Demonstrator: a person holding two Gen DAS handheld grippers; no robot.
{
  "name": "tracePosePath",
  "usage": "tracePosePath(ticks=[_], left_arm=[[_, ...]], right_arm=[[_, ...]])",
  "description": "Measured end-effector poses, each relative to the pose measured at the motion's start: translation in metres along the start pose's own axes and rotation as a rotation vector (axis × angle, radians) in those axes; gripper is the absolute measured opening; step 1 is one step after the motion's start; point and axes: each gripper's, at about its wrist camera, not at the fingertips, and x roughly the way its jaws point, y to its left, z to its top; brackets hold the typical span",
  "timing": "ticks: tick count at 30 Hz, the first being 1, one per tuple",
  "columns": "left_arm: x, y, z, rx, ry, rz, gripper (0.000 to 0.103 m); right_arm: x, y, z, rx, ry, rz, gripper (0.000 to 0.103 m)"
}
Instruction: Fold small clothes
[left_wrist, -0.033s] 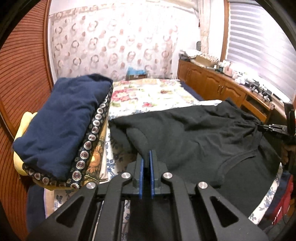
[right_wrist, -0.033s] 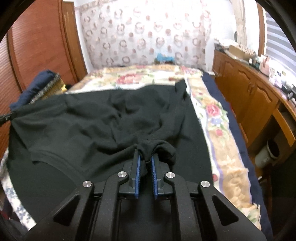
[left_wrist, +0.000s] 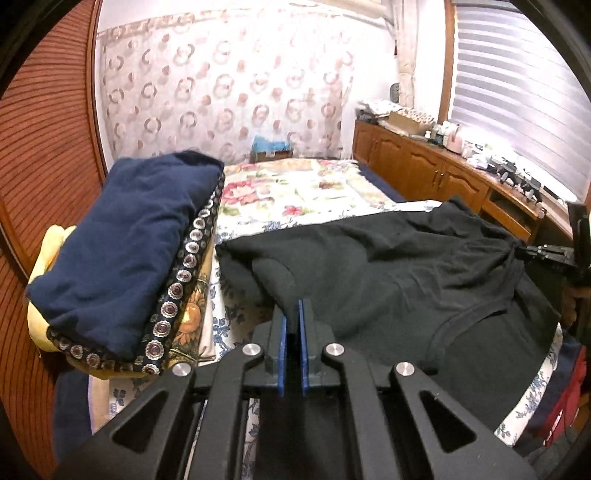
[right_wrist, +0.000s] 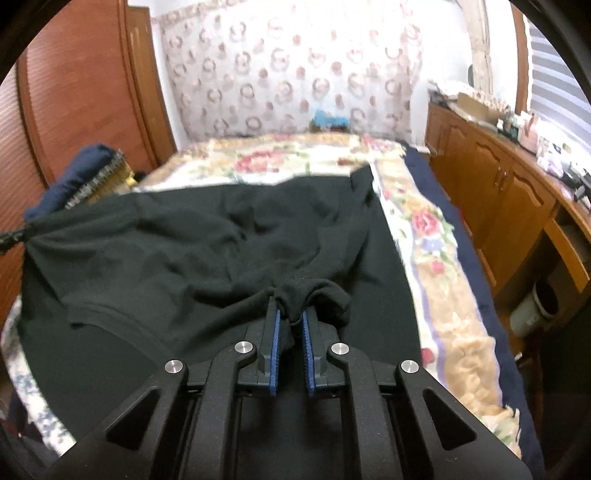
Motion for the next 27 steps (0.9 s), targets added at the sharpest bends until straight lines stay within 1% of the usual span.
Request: tracePosePath(ticks=[5, 9, 11, 13, 15, 17, 22, 25, 27], left_arm=[[-0.003, -0.003, -0.002, -0.015, -0.021, -0.014, 0.003], [-0.017, 0.003, -0.008, -0.023, -0.043, -0.027, 0.003], [-0.019, 0.009, -0.014, -0.017, -0.04, -0.011, 0.003], [-0.016, 0.02, -0.022, -0.021, -0.011, 0.018, 0.004], [-0.009, 0.026, -0.025, -0.036, 0.014, 0.026, 0.004], [-0.007, 0.029, -0.032, -0.038, 0.022, 0.026, 0.004], [-0.026, 0.023, -0.039, -0.027, -0.008, 0.003, 0.004], [-0.049, 0.019, -0.037, -0.03, -0.048, -0.028, 0.003], [-0.061, 0.016, -0.037, -0.026, -0.056, -0.04, 0.004]], right_arm=[[-0.039, 0.01, 0.005, -0.045, -0.058, 0.007, 0.008], [-0.063, 0.017, 0.004, -0.07, -0.085, 0.012, 0.008], [-0.073, 0.017, 0.002, -0.077, -0.095, 0.013, 0.008], [-0.074, 0.02, 0.0, -0.085, -0.087, 0.017, 0.008], [-0.068, 0.022, -0.003, -0.101, -0.062, 0.01, 0.008], [-0.062, 0.022, -0.007, -0.103, -0.041, 0.006, 0.008], [-0.061, 0.027, -0.015, -0.11, -0.027, 0.013, 0.008], [-0.071, 0.026, -0.015, -0.111, -0.04, 0.011, 0.008], [-0.084, 0.024, -0.015, -0.108, -0.058, 0.016, 0.008]])
